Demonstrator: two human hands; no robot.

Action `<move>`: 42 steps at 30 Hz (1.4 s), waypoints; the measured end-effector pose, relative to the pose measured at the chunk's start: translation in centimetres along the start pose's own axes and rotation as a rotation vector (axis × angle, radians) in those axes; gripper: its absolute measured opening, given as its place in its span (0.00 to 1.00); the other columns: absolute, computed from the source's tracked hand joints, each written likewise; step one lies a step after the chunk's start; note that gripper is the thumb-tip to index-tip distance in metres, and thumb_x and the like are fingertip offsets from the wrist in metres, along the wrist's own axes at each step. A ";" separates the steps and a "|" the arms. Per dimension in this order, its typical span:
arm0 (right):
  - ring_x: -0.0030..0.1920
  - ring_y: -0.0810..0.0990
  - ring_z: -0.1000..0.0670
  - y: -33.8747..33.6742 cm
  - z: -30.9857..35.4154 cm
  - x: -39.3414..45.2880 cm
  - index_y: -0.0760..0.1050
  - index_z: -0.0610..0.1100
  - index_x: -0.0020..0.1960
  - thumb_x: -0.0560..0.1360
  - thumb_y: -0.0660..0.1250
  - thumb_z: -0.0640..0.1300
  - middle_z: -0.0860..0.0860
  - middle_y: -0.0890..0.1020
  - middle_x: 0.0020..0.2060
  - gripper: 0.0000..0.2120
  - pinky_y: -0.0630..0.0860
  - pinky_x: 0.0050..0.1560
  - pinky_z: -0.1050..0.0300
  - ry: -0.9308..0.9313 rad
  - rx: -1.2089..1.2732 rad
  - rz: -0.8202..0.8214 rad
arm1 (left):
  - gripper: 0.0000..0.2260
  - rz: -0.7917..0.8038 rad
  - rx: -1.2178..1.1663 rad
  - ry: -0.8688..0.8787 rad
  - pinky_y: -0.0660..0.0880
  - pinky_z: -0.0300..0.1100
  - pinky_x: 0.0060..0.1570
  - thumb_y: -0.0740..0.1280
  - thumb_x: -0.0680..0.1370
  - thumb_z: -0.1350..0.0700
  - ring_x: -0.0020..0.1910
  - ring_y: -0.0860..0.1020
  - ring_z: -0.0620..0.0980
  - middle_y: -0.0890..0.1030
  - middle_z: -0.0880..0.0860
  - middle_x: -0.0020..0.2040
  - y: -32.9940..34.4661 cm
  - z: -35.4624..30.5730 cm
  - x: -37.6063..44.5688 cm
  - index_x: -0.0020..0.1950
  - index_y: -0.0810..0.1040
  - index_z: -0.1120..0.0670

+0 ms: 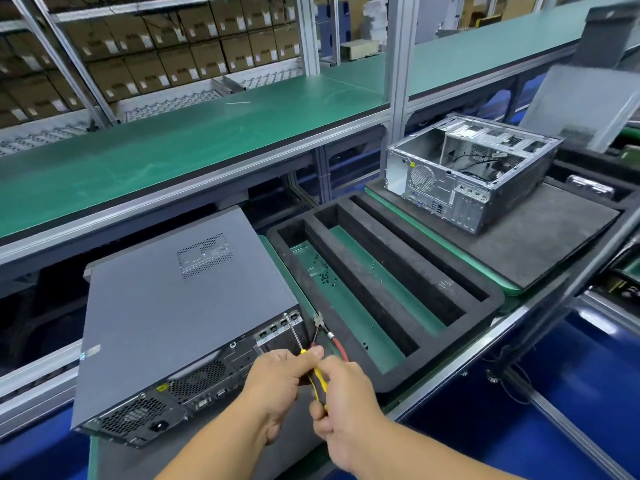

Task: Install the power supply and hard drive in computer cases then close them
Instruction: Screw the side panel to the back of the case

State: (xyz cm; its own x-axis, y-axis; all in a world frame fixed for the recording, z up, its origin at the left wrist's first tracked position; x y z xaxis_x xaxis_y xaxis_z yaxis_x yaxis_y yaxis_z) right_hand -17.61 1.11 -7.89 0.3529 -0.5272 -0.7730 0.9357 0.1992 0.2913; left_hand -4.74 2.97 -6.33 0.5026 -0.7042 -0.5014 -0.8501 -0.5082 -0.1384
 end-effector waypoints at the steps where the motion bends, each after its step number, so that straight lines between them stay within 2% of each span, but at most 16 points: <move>1: 0.25 0.66 0.50 -0.3 0.6 0.0 0.72 0.42 0.50 0.78 0.64 0.44 0.46 0.74 0.33 0.06 0.57 0.26 0.61 -0.087 -0.053 -0.026 | 0.20 0.000 0.034 0.011 0.68 0.49 0.46 0.77 0.72 0.43 0.34 0.78 0.47 0.80 0.54 0.36 0.1 -0.3 0.0 0.37 0.69 0.50; 4: 0.24 0.65 0.51 -0.1 1.5 -0.2 0.71 0.43 0.55 0.82 0.59 0.41 0.44 0.78 0.35 0.04 0.59 0.25 0.59 -0.208 -0.081 -0.020 | 0.16 0.148 0.003 -0.035 0.71 0.47 0.45 0.71 0.79 0.42 0.34 0.78 0.48 0.82 0.54 0.38 1.6 -0.2 -0.3 0.45 0.78 0.54; 7: 0.23 0.64 0.53 0.6 0.6 -0.2 0.75 0.42 0.59 0.85 0.57 0.41 0.47 0.75 0.29 0.09 0.56 0.24 0.63 -0.082 0.132 0.051 | 0.14 0.229 -0.198 -0.092 0.73 0.40 0.32 0.64 0.83 0.50 0.29 0.72 0.49 0.76 0.52 0.33 2.6 0.7 -0.8 0.55 0.85 0.58; 10: 0.25 0.65 0.54 0.9 -0.2 -0.3 0.78 0.42 0.61 0.85 0.61 0.43 0.48 0.73 0.27 0.10 0.56 0.25 0.65 0.013 0.260 0.106 | 0.13 0.176 -0.198 -0.091 0.72 0.38 0.29 0.70 0.79 0.51 0.26 0.70 0.49 0.74 0.54 0.31 2.2 0.8 -0.7 0.46 0.83 0.61; 13: 0.25 0.68 0.52 0.1 0.5 -0.4 0.72 0.43 0.59 0.83 0.65 0.48 0.46 0.77 0.31 0.10 0.60 0.24 0.61 -0.094 0.079 0.035 | 0.18 0.056 -0.115 -0.083 0.70 0.41 0.31 0.78 0.73 0.48 0.26 0.70 0.51 0.75 0.56 0.30 1.6 0.7 -0.2 0.34 0.72 0.54; 15: 0.28 0.71 0.52 -0.3 1.1 -0.2 0.69 0.45 0.55 0.83 0.64 0.47 0.45 0.80 0.37 0.06 0.66 0.29 0.56 -0.227 -0.074 -0.021 | 0.20 -0.040 -0.092 -0.091 0.70 0.44 0.35 0.80 0.71 0.46 0.31 0.74 0.52 0.79 0.58 0.34 1.0 0.8 0.0 0.35 0.70 0.52; 17: 0.31 0.73 0.52 -0.2 1.5 -0.4 0.70 0.47 0.54 0.83 0.61 0.44 0.45 0.81 0.39 0.01 0.69 0.32 0.55 -0.295 -0.142 -0.031 | 0.19 -0.014 -0.098 -0.112 0.71 0.45 0.36 0.78 0.72 0.43 0.33 0.75 0.53 0.81 0.60 0.37 1.3 0.7 -0.2 0.38 0.73 0.53; 19: 0.26 0.70 0.52 0.2 0.8 0.0 0.73 0.43 0.55 0.85 0.57 0.43 0.46 0.78 0.32 0.07 0.66 0.26 0.58 -0.182 0.028 0.011 | 0.18 0.044 -0.161 -0.136 0.71 0.43 0.31 0.73 0.77 0.42 0.28 0.71 0.52 0.78 0.58 0.34 1.6 0.7 -0.3 0.41 0.78 0.57; 22: 0.23 0.68 0.52 0.8 -0.5 0.3 0.80 0.39 0.58 0.85 0.55 0.41 0.45 0.76 0.28 0.15 0.64 0.22 0.63 0.026 0.307 0.071 | 0.17 0.099 -0.265 -0.150 0.73 0.43 0.29 0.66 0.83 0.49 0.26 0.71 0.51 0.76 0.56 0.33 1.5 0.9 -0.3 0.49 0.84 0.63; 25: 0.25 0.71 0.51 1.0 -0.6 -0.1 0.81 0.37 0.57 0.85 0.60 0.43 0.43 0.78 0.31 0.13 0.67 0.23 0.62 0.047 0.343 0.097 | 0.16 0.055 -0.124 -0.089 0.74 0.45 0.37 0.70 0.80 0.48 0.28 0.71 0.54 0.75 0.57 0.31 1.0 0.4 0.0 0.42 0.79 0.61; 28: 0.26 0.70 0.52 0.1 0.4 -0.4 0.72 0.43 0.57 0.82 0.65 0.42 0.45 0.78 0.36 0.05 0.66 0.25 0.59 -0.113 0.085 0.027 | 0.21 -0.122 0.019 -0.038 0.70 0.47 0.43 0.77 0.73 0.44 0.35 0.73 0.53 0.76 0.56 0.33 -0.2 -0.2 0.3 0.37 0.69 0.53; 31: 0.25 0.70 0.53 0.3 1.2 -0.4 0.71 0.45 0.56 0.84 0.61 0.41 0.45 0.79 0.38 0.02 0.67 0.26 0.59 -0.201 -0.036 0.009 | 0.22 -0.112 0.034 -0.060 0.71 0.43 0.36 0.77 0.72 0.41 0.30 0.75 0.52 0.76 0.56 0.32 0.1 -0.1 0.2 0.41 0.70 0.54; 34: 0.24 0.70 0.53 1.2 0.1 -0.5 0.75 0.42 0.58 0.85 0.56 0.38 0.44 0.79 0.31 0.10 0.66 0.23 0.62 0.001 0.217 0.093 | 0.17 0.036 -0.137 -0.147 0.70 0.40 0.25 0.69 0.80 0.45 0.23 0.69 0.49 0.77 0.57 0.34 1.3 0.6 -0.4 0.47 0.81 0.60; 37: 0.24 0.72 0.52 1.5 -0.5 -0.6 0.79 0.41 0.57 0.86 0.57 0.41 0.43 0.80 0.30 0.12 0.68 0.22 0.63 0.070 0.339 0.112 | 0.18 0.058 -0.105 -0.117 0.72 0.39 0.26 0.67 0.83 0.49 0.23 0.69 0.49 0.75 0.56 0.31 1.0 0.6 -0.1 0.47 0.84 0.63; 40: 0.26 0.72 0.52 0.8 0.2 -0.5 0.75 0.43 0.57 0.85 0.60 0.46 0.46 0.81 0.34 0.08 0.69 0.26 0.59 -0.079 0.125 0.077 | 0.19 -0.058 0.066 -0.057 0.73 0.41 0.33 0.76 0.75 0.44 0.26 0.73 0.50 0.77 0.55 0.29 0.2 0.1 0.5 0.39 0.77 0.58; 42: 0.26 0.72 0.53 0.3 1.0 -0.4 0.72 0.45 0.55 0.84 0.61 0.44 0.46 0.80 0.38 0.04 0.69 0.26 0.59 -0.208 -0.047 0.032 | 0.22 -0.125 0.087 -0.058 0.72 0.43 0.36 0.80 0.69 0.41 0.28 0.73 0.51 0.79 0.55 0.32 -0.2 -0.1 0.7 0.40 0.74 0.55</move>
State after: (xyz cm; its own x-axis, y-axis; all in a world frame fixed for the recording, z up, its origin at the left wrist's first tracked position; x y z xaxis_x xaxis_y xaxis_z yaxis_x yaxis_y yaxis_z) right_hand -17.46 0.56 -6.91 0.3794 -0.6784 -0.6292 0.9247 0.2542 0.2834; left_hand -4.24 2.55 -6.56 0.5972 -0.6074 -0.5238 -0.7933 -0.5434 -0.2745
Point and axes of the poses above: each hand's wrist, its own x-axis towards the middle knuckle, its own y-axis out of the palm, z = x × y, the point moved 10 cm from there along x, towards the middle knuckle
